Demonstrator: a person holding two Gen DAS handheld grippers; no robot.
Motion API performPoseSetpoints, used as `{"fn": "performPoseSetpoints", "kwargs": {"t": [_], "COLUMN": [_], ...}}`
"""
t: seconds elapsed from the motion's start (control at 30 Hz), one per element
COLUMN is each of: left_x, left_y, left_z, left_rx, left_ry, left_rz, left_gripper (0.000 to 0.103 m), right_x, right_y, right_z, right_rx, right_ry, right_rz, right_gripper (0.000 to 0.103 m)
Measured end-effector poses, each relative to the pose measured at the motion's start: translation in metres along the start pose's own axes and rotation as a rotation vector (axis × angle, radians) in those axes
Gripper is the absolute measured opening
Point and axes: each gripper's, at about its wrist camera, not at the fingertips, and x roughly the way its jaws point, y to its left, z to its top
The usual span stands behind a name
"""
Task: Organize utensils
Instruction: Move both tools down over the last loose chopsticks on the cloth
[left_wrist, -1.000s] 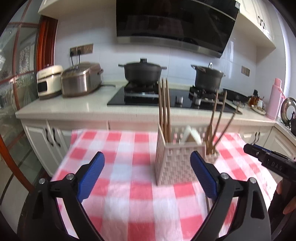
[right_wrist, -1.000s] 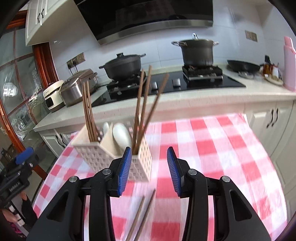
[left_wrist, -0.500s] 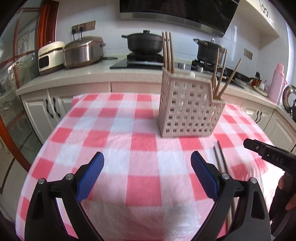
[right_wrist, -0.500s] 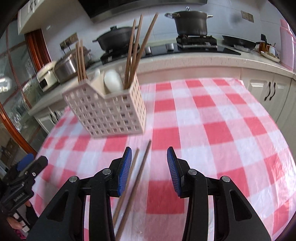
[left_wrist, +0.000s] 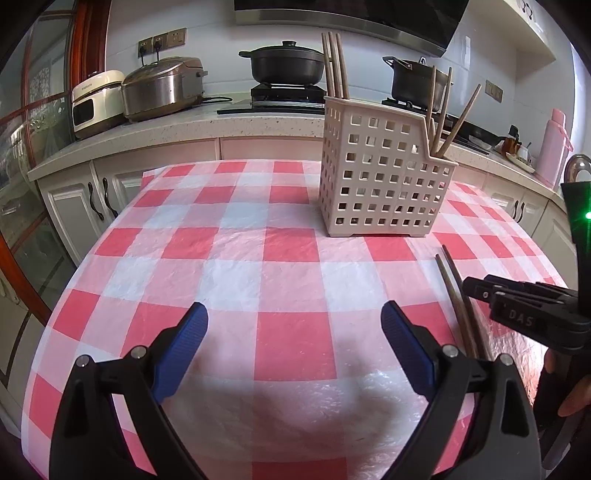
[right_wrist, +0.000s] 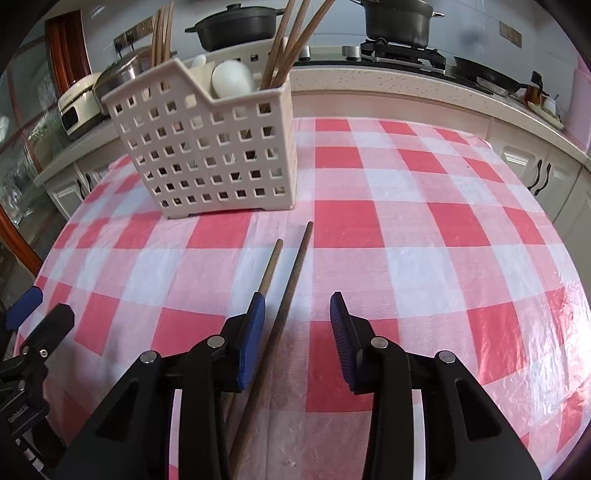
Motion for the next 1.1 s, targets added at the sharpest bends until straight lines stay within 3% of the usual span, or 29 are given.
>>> {"fn": "performPoseSetpoints", "kwargs": {"t": [0.2, 0.43, 0.57, 0.67, 1.0, 1.1], "left_x": [-0.002, -0.001, -0.001, -0.001, 0.016, 0.027], "left_y": [0.004, 0.008, 0.004, -0.001, -0.049, -0.073], "left_z": [-0.004, -0.005, -0.006, -0.007, -0.001, 0.002], "left_rx": [0.011, 0.003, 0.015, 0.030, 0.098, 0.129], "left_ry": [0.000, 0.014, 0.022, 0.034, 0.124, 0.159], "left_rz": [-0.002, -0.015, -0.020, -0.024, -0.112, -0.151], "left_gripper": [0.092, 0.092, 0.092, 0.092, 0.090, 0.082], "right_x": [0.009, 0.015, 0.015, 0.013, -0.008, -0.015], "right_y": [0.009, 0.017, 0.016, 0.010, -0.036, -0.049], "right_z": [0.000, 0.007, 0.008, 0.005, -0.015, -0.023], "right_rx": [-0.041, -0.062, -0.052, -0.047, 0.021, 0.031], "right_ry": [0.022, 0.041, 0.050, 0.052, 0.036, 0.036], "right_rz": [-0.099, -0.146, -0.136, -0.112, -0.078, -0.066], "right_gripper": [0.031, 0.030, 0.023, 0.005, 0.005, 0.005]}}
